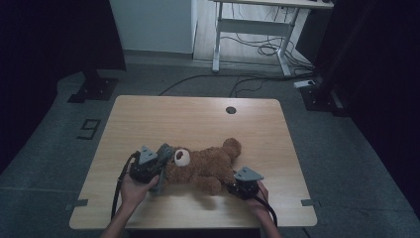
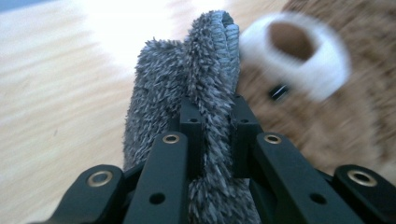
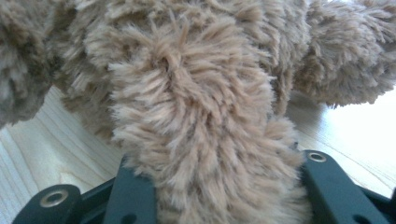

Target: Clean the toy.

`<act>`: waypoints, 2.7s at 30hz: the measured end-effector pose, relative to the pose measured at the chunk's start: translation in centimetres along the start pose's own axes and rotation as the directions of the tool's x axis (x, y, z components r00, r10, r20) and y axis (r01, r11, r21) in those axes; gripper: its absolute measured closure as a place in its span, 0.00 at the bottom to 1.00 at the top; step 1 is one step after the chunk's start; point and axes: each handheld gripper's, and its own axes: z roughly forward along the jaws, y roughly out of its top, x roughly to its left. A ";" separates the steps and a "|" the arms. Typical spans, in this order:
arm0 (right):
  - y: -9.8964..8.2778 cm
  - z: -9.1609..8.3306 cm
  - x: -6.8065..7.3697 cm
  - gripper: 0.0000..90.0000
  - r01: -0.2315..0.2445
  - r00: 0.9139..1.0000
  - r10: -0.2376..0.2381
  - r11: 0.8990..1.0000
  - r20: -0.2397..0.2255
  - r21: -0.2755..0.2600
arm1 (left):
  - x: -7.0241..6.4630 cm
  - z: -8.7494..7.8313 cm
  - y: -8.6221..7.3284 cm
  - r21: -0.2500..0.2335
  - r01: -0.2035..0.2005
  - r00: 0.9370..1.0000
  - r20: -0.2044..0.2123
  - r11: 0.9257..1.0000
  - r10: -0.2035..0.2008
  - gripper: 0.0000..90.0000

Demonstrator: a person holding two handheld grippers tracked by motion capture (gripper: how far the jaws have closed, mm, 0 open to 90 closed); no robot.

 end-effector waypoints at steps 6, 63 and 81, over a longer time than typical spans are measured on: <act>0.0 0.0 -0.1 0.64 -0.002 1.000 0.002 1.000 0.000 0.002 | 0.4 0.9 -2.3 0.057 0.020 1.000 -0.002 0.998 -0.020 0.88; -0.1 -0.6 -1.5 0.30 -0.118 0.993 0.118 0.993 0.006 0.014 | 3.4 -6.0 -5.0 0.014 -0.030 0.998 -0.063 0.999 0.031 0.19; -0.2 -1.2 -1.3 0.48 -0.075 0.995 0.075 0.997 -0.068 0.002 | -2.1 0.9 -1.3 0.208 -0.126 0.981 0.170 0.970 0.091 0.41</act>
